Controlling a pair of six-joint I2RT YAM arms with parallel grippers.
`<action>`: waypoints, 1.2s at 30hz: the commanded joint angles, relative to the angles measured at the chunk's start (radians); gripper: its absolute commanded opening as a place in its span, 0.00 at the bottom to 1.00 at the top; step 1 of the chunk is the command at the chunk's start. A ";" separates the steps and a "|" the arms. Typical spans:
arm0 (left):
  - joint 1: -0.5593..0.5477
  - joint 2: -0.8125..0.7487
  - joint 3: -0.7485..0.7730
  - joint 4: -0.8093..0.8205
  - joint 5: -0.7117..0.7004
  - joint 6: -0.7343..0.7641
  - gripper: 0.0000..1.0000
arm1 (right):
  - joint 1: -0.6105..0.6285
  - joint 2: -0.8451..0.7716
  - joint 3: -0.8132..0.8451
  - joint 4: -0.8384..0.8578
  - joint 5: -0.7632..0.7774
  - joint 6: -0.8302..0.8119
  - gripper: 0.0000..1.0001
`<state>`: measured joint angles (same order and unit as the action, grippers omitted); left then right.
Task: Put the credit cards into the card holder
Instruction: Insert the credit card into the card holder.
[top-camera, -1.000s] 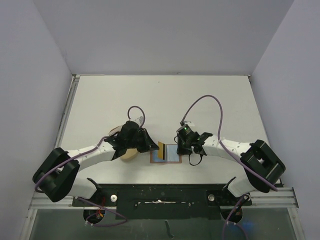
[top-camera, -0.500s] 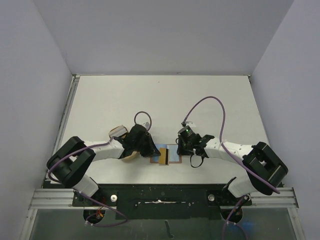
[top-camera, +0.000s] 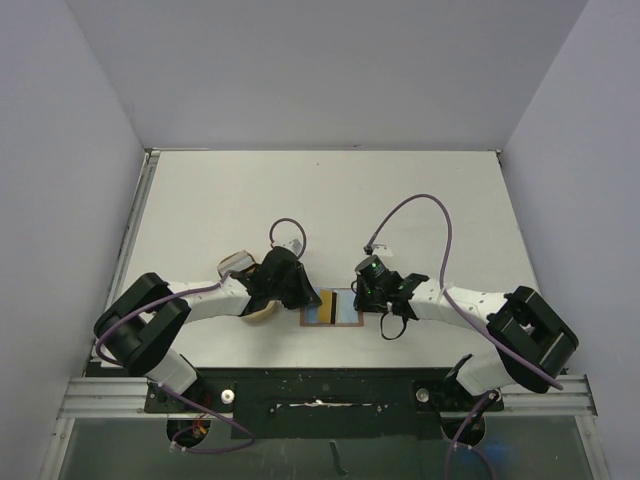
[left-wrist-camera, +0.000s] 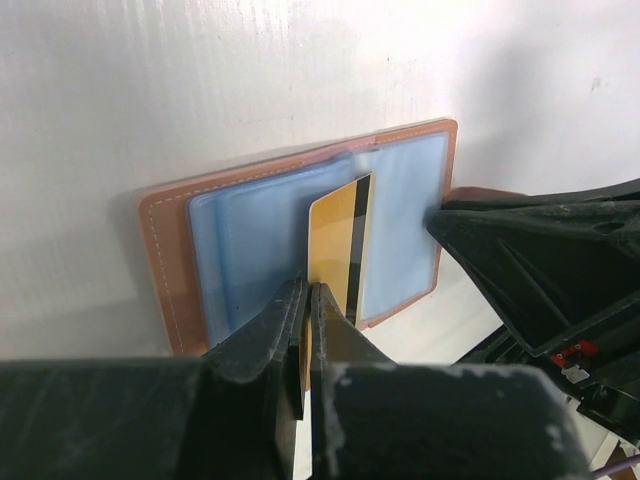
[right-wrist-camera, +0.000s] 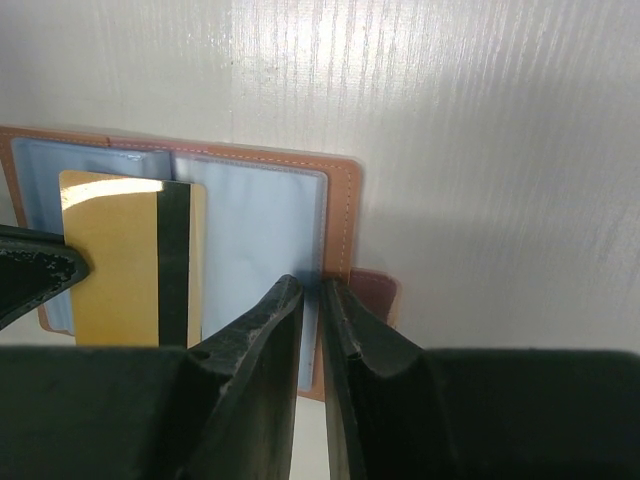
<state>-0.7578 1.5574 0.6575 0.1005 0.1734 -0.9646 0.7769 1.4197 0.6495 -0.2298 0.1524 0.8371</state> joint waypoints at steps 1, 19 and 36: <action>-0.003 0.011 0.032 0.031 -0.041 0.007 0.00 | 0.022 -0.003 -0.028 -0.009 -0.012 0.027 0.16; -0.054 0.064 0.044 0.067 -0.087 -0.039 0.00 | 0.025 -0.039 -0.046 0.000 -0.024 0.063 0.18; -0.062 -0.003 0.016 0.054 -0.141 -0.064 0.00 | 0.024 -0.100 -0.097 0.033 -0.024 0.084 0.18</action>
<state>-0.8158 1.5925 0.6788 0.1299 0.0746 -1.0180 0.7940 1.3361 0.5732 -0.2371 0.1432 0.9039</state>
